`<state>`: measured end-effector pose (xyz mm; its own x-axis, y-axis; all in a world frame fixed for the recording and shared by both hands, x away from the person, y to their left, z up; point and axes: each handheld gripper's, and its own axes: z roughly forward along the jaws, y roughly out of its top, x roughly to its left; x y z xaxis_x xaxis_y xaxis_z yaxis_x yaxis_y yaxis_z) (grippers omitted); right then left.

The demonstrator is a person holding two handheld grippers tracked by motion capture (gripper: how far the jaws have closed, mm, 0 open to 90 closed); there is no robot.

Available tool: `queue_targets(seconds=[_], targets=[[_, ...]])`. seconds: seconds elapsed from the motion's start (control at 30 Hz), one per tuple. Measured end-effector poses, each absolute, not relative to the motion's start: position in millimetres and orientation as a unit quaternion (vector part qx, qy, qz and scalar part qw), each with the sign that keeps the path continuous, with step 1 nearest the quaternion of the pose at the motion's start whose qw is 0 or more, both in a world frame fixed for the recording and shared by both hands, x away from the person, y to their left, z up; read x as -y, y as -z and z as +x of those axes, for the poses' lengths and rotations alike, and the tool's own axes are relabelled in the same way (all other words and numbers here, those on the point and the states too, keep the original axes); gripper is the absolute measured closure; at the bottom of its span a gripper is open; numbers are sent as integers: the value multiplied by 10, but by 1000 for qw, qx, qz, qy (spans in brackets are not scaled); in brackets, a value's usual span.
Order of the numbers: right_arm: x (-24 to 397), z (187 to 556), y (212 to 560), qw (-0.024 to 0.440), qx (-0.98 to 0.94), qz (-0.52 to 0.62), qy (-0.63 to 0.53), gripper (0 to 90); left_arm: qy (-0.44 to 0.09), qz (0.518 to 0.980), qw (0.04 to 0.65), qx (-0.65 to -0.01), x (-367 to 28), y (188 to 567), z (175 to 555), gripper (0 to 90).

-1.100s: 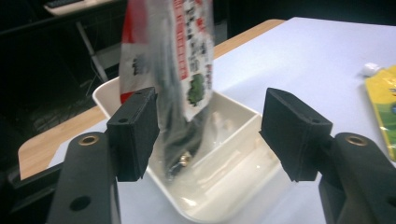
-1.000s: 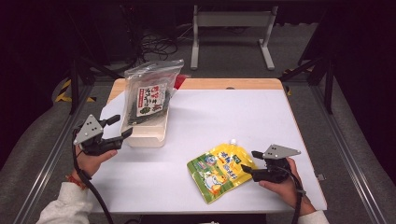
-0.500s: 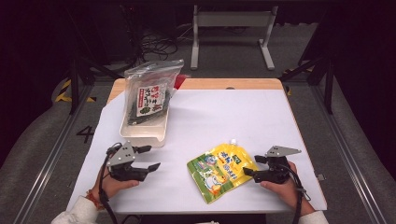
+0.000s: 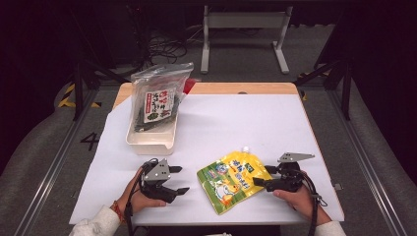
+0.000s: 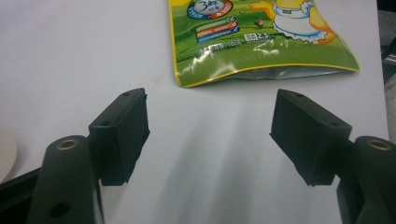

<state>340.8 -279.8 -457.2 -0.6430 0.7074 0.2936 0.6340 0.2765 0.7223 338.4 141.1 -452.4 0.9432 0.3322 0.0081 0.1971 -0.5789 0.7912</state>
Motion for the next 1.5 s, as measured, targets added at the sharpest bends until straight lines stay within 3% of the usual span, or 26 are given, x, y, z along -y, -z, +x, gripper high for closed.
queue_targets(seconds=[0.1, 0.17, 0.2, 0.3, 0.43, 0.5, 0.83, 1.5], targets=[[2808, 3428, 4564, 41, -791, 435, -429, 355, -73, 888, 431, -144, -1363, 4534, 3396, 281], [2827, 3447, 4565, 46, -786, 444, -427, 493, -72, 888, 431, -142, -1344, 4532, 3404, 274], [2827, 3447, 4565, 46, -786, 444, -427, 493, -72, 888, 431, -142, -1344, 4532, 3404, 273], [2825, 3500, 4573, 51, -783, 448, -428, 623, -67, 887, 435, -142, -1306, 4522, 3443, 264], [2794, 3544, 4569, 54, -786, 443, -428, 708, -58, 886, 438, -141, -1283, 4509, 3487, 252], [2788, 3586, 4567, 51, -783, 441, -435, 793, -56, 886, 437, -147, -1268, 4520, 3524, 250], [2708, 3685, 4456, 59, -780, 418, -462, 876, -15, 893, 425, -149, -1150, 4567, 3619, 203], [2469, 3729, 4112, 121, -785, 332, -509, 899, 64, 887, 426, -166, -829, 4531, 4096, 94]])
